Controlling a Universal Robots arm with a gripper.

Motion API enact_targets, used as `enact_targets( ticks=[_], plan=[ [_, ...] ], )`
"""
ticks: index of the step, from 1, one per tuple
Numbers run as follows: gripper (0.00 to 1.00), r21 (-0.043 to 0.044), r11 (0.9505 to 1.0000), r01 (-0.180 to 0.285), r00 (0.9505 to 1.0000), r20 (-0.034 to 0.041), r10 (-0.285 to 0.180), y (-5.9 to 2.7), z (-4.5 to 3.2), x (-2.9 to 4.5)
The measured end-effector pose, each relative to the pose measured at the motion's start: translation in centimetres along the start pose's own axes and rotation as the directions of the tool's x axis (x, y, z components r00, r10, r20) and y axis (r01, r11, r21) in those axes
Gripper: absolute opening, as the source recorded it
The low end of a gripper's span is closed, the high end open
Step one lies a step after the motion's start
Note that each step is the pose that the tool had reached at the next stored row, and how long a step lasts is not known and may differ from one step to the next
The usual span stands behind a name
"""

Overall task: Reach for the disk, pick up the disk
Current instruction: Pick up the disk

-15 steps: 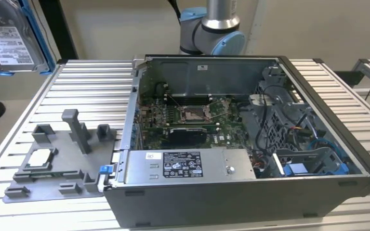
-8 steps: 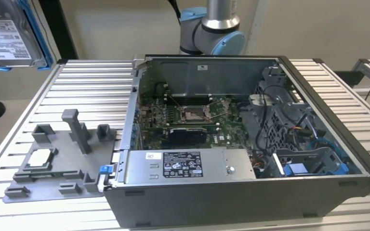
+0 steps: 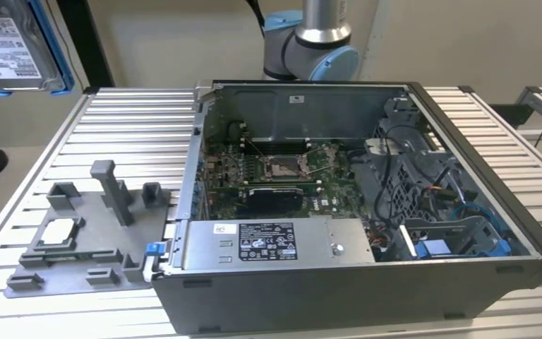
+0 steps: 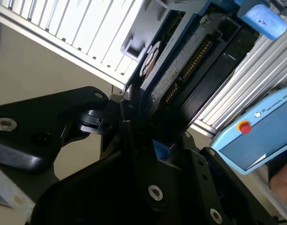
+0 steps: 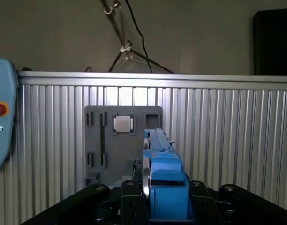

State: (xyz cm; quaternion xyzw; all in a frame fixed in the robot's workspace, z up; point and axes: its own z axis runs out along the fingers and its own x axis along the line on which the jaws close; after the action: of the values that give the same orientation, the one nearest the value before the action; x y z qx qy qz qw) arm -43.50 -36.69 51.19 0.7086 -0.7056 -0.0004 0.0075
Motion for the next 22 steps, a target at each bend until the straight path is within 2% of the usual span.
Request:
enact_targets(
  ticks=[22],
  plan=[
    [0.0, -0.0001, 1.0, 0.0, 1.0, 0.0, 0.0, 0.03, -2.83, 0.03]
  ],
)
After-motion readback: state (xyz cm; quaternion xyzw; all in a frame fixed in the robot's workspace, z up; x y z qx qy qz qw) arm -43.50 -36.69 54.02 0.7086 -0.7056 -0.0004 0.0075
